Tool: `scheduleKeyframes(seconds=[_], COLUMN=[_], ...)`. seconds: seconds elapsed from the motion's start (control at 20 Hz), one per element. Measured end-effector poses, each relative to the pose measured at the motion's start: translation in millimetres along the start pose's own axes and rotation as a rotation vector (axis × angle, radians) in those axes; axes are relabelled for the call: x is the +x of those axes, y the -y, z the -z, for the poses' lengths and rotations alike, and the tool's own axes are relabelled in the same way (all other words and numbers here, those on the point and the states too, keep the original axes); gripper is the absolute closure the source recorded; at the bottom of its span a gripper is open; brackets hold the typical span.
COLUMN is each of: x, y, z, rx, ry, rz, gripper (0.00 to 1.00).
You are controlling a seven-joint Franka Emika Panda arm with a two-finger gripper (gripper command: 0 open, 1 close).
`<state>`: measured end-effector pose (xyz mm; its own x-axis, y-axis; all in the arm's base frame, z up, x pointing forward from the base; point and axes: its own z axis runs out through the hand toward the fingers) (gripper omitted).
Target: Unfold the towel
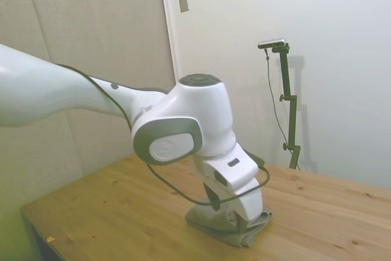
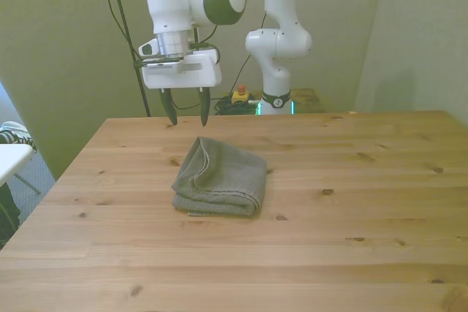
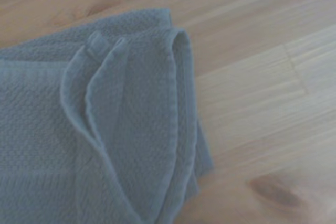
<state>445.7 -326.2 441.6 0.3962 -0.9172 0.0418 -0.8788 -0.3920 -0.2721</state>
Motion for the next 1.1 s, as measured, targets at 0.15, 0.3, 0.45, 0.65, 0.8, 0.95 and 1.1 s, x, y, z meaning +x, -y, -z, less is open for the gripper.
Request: scheduleKeyframes(seconds=[0.15, 0.3, 0.45, 0.65, 0.8, 0.95, 1.1], x=[6, 6, 0, -1, 1, 3, 4], y=[4, 6, 9, 5, 2, -2, -6], z=[-23, -40, -52, -60, -62, -61, -61], rx=[0.050, 0.097, 0.159, 0.194, 0.219, 0.226, 0.237], ry=[0.039, 0.076, 0.132, 0.173, 0.182, 0.191, 0.193], rz=[0.032, 0.063, 0.099, 0.127, 0.134, 0.140, 0.144], gripper=[0.00, 0.00, 0.00, 1.00, 1.00, 1.00, 1.00])
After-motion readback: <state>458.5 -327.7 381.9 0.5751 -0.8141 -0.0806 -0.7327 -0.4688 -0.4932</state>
